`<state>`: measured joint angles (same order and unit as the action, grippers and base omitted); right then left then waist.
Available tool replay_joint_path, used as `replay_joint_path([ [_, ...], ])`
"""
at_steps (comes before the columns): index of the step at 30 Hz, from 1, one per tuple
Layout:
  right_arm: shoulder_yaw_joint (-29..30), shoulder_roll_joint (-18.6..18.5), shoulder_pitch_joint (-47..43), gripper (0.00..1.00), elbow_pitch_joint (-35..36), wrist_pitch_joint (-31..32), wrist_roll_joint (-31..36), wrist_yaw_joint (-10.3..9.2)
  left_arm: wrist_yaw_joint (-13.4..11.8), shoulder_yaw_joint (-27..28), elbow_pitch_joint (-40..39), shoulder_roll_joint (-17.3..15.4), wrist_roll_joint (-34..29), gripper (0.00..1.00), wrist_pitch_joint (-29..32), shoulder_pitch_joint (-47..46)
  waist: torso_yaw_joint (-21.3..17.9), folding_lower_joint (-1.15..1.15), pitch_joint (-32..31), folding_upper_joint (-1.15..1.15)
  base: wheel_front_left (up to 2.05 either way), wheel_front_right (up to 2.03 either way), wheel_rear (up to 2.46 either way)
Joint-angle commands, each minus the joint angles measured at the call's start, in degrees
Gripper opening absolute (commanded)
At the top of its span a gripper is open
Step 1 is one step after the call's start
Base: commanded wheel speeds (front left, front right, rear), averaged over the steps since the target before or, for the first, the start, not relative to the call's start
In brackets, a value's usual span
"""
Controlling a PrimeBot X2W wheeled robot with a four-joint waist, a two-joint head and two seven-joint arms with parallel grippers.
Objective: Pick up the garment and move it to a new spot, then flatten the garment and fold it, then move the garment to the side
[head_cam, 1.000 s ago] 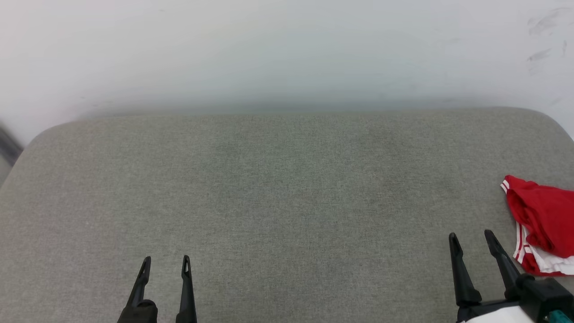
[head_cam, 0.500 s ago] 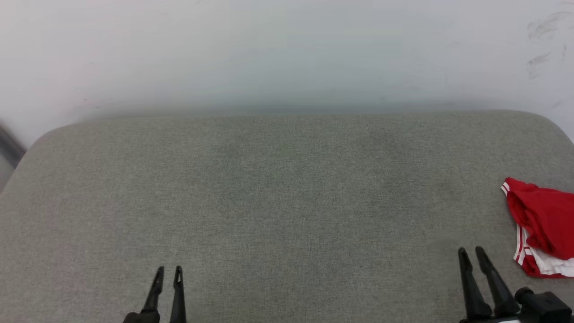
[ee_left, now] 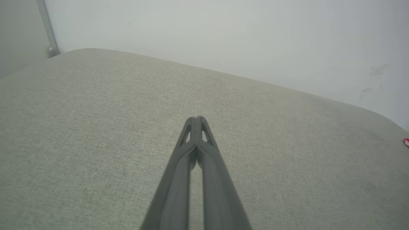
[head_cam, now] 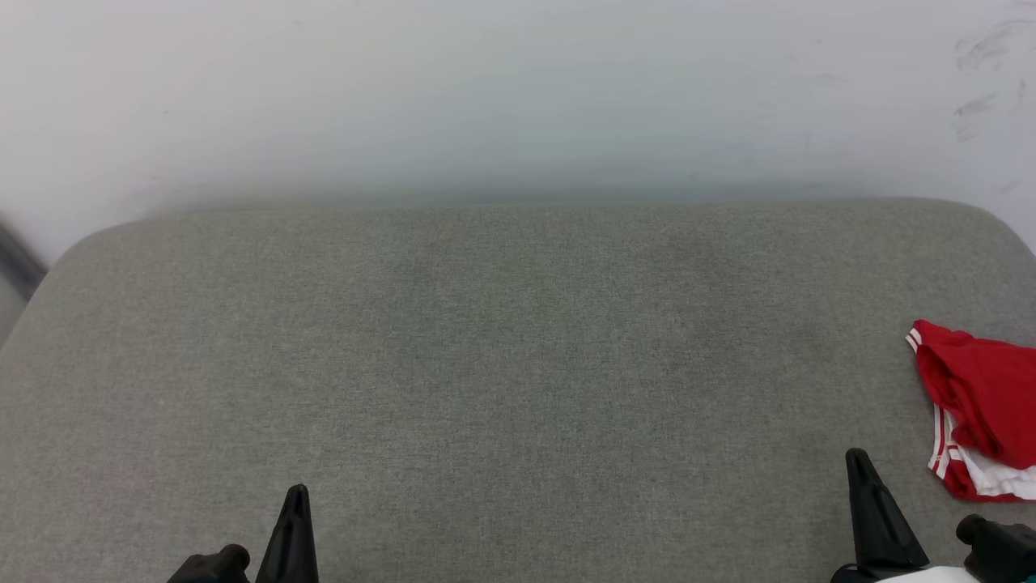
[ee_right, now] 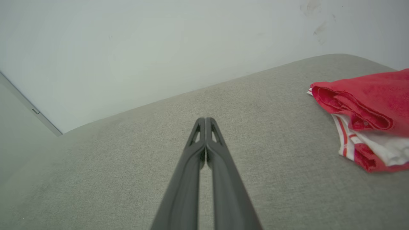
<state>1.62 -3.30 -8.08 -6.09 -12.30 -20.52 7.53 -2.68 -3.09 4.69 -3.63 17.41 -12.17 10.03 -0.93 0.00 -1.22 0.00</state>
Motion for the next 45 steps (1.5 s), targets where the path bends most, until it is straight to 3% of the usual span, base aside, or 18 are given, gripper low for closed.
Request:
replay_joint_path([
  [1, 0.04, -0.6, 1.95, 0.0, 0.38, 0.48, -3.13, -0.01, 0.5, 0.37, -0.34, -0.55, 3.09, 0.0, 0.51, -1.82, 0.01, 0.0, 0.02, 0.0, 0.0, 0.0, 0.0],
  [24, 0.31, -1.26, 5.79, 0.0, -2.04, 5.09, -25.09, -0.02, 3.55, 1.91, 2.75, -1.11, 26.06, 0.0, 5.02, -6.48, 0.2, 0.0, 0.31, 0.0, 0.0, 0.0, 0.0],
  [45, 0.87, -1.43, 8.52, 0.0, -3.75, 8.59, -40.0, -0.03, 5.62, 3.39, 4.62, -1.23, 41.6, 0.0, 8.47, -9.43, 0.37, 0.0, 0.56, 0.0, 0.0, 0.0, 0.0],
])
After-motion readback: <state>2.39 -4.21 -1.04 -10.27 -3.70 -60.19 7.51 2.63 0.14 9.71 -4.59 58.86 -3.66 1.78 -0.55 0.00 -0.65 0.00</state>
